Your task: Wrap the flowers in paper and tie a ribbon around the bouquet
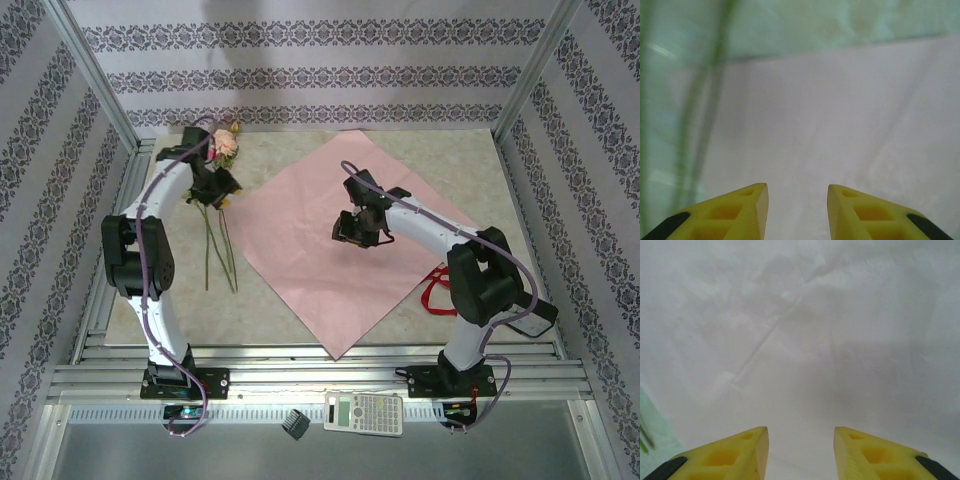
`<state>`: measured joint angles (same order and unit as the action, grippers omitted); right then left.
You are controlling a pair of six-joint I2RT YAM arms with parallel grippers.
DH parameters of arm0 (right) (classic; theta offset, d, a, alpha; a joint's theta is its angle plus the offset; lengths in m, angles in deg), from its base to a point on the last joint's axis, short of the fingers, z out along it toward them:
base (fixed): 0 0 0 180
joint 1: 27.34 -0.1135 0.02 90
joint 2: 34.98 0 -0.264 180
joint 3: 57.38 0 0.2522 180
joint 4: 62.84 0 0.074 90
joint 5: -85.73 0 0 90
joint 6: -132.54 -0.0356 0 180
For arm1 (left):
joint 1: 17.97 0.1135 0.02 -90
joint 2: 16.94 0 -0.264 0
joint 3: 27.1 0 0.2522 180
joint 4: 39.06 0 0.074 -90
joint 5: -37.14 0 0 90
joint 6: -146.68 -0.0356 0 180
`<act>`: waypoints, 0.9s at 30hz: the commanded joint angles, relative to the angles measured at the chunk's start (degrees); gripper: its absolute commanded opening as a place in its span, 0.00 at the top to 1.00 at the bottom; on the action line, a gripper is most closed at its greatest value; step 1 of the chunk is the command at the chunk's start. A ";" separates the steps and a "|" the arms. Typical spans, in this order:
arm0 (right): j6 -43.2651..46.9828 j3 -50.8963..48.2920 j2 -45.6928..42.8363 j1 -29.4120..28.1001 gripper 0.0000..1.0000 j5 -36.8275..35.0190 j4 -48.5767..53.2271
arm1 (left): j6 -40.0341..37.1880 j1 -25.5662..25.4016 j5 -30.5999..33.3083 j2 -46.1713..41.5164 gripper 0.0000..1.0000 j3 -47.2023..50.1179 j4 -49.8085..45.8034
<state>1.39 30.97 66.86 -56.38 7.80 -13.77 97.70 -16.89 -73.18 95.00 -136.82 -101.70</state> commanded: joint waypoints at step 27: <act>2.06 2.05 0.60 -0.67 0.58 1.79 0.81 | -16.23 -0.25 8.36 14.11 0.92 -5.43 -8.80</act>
<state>2.46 31.36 66.84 -56.38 8.72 -13.73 84.67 -16.39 -67.13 108.64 -140.63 -106.78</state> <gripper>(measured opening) 0.423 0.089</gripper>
